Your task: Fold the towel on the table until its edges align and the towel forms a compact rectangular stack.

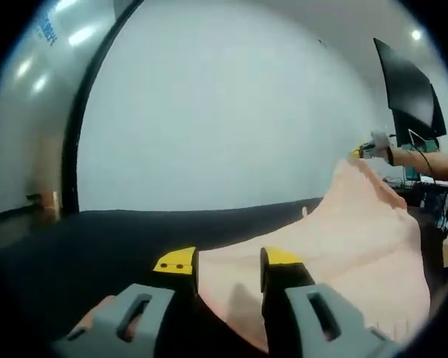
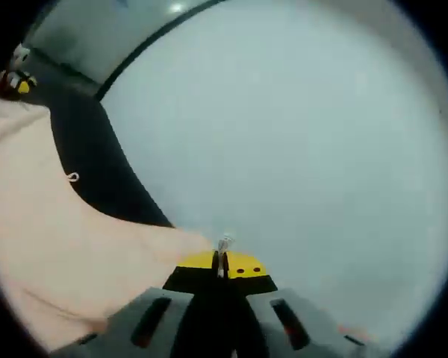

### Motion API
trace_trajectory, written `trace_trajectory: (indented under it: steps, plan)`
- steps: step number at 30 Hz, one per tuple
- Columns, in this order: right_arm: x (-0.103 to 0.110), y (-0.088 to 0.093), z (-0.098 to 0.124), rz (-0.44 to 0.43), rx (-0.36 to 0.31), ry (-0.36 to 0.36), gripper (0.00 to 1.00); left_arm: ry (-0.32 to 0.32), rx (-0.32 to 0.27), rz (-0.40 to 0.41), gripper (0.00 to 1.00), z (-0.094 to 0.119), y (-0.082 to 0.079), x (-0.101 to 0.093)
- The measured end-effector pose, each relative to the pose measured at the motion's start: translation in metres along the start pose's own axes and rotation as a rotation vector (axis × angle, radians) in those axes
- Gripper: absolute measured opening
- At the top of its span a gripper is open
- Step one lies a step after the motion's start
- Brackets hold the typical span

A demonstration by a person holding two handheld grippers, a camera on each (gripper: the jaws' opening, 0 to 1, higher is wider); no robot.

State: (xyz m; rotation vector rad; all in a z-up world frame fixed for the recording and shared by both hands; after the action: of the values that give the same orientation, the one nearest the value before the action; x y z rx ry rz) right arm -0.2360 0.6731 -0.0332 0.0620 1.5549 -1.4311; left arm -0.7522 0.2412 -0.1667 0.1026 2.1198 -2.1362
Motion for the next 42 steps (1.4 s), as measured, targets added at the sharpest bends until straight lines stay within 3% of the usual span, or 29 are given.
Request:
trace_trajectory:
  steps: [2, 4, 6, 7, 10, 11, 12, 13, 14, 16, 17, 18, 20, 22, 24, 27, 30, 31, 33, 34, 35, 37, 42]
  plan:
    - [0.021, 0.024, -0.004, -0.234, 0.044, -0.068, 0.34, 0.006, 0.013, -0.019, 0.30, 0.000, 0.002, -0.007]
    - [0.031, 0.036, 0.007, -0.343, 0.073, -0.071, 0.28, 0.011, 0.019, -0.027, 0.30, -0.001, 0.002, -0.006]
    - [0.030, 0.043, 0.029, -0.329, 0.112, -0.021, 0.25, 0.011, 0.019, -0.027, 0.30, -0.001, 0.002, -0.005]
    - [0.042, 0.036, 0.052, -0.338, 0.099, -0.020, 0.24, 0.010, 0.020, -0.026, 0.30, -0.001, 0.002, -0.005]
    - [0.080, 0.014, 0.099, -0.351, -0.020, -0.114, 0.23, 0.007, 0.025, -0.024, 0.30, -0.002, 0.003, -0.003]
    - [0.102, 0.007, 0.113, -0.328, -0.099, -0.206, 0.18, 0.008, 0.026, -0.026, 0.30, -0.001, 0.003, -0.005]
    - [0.116, 0.005, 0.123, -0.312, -0.134, -0.248, 0.13, 0.008, 0.026, -0.029, 0.30, -0.001, 0.003, -0.005]
    - [0.134, 0.008, 0.135, -0.332, -0.109, -0.263, 0.09, 0.008, 0.027, -0.032, 0.30, -0.001, 0.003, -0.006]
    - [0.156, 0.011, 0.147, -0.321, -0.042, -0.285, 0.07, 0.007, 0.027, -0.033, 0.30, 0.000, 0.003, -0.006]
    - [0.184, 0.027, 0.149, -0.217, 0.079, -0.306, 0.12, 0.003, 0.027, -0.029, 0.30, 0.000, 0.003, -0.005]
    - [0.193, 0.031, 0.149, -0.166, 0.102, -0.294, 0.20, 0.002, 0.028, -0.026, 0.30, 0.000, 0.003, -0.005]
    - [0.197, 0.031, 0.145, -0.146, 0.084, -0.249, 0.23, 0.002, 0.030, -0.025, 0.30, 0.000, 0.003, -0.005]
    - [0.205, 0.031, 0.142, -0.129, 0.085, -0.233, 0.12, 0.000, 0.036, -0.026, 0.30, 0.000, 0.004, -0.004]
    - [0.208, 0.045, 0.133, -0.037, 0.176, -0.231, 0.04, 0.000, 0.038, -0.019, 0.30, 0.001, 0.004, -0.004]
    - [0.201, 0.042, 0.135, -0.046, 0.164, -0.227, 0.01, -0.001, 0.037, -0.008, 0.30, 0.001, 0.004, -0.002]
    - [0.172, 0.042, 0.146, -0.214, 0.109, -0.137, 0.01, -0.003, 0.039, 0.003, 0.29, 0.001, 0.005, 0.000]
    - [0.128, 0.058, 0.171, -0.375, 0.064, 0.072, 0.01, -0.002, 0.043, 0.000, 0.29, 0.001, 0.005, -0.001]
    - [0.117, 0.067, 0.177, -0.474, 0.041, 0.116, 0.01, -0.001, 0.045, -0.002, 0.29, 0.000, 0.005, -0.001]
    - [0.105, 0.096, 0.186, -0.704, 0.093, 0.138, 0.01, -0.003, 0.051, -0.008, 0.29, -0.001, 0.006, 0.000]
    - [0.100, 0.111, 0.191, -0.748, 0.126, 0.187, 0.01, -0.006, 0.055, -0.013, 0.29, -0.001, 0.006, 0.000]
    - [0.098, 0.127, 0.198, -0.742, 0.182, 0.239, 0.01, -0.008, 0.057, -0.016, 0.29, -0.001, 0.007, 0.000]
    - [0.102, 0.143, 0.206, -0.760, 0.254, 0.273, 0.01, -0.008, 0.057, -0.014, 0.29, -0.001, 0.007, -0.001]
    - [0.122, 0.151, 0.221, -0.801, 0.345, 0.288, 0.01, -0.022, 0.070, -0.023, 0.29, -0.001, 0.008, 0.000]
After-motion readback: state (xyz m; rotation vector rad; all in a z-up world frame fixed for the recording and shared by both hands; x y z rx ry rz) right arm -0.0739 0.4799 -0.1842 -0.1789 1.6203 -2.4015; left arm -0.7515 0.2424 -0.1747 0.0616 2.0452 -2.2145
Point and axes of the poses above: the point that each gripper's makers call its tool centre point, and the gripper's own axes: z roughly backward along the fingers, x roughly to its left, y roughly out of its underside, the point moved 8 cm from there along z, roughly backward along the fingers, and after that the axes turned 9 degrees about z, right-handed, at the moved point
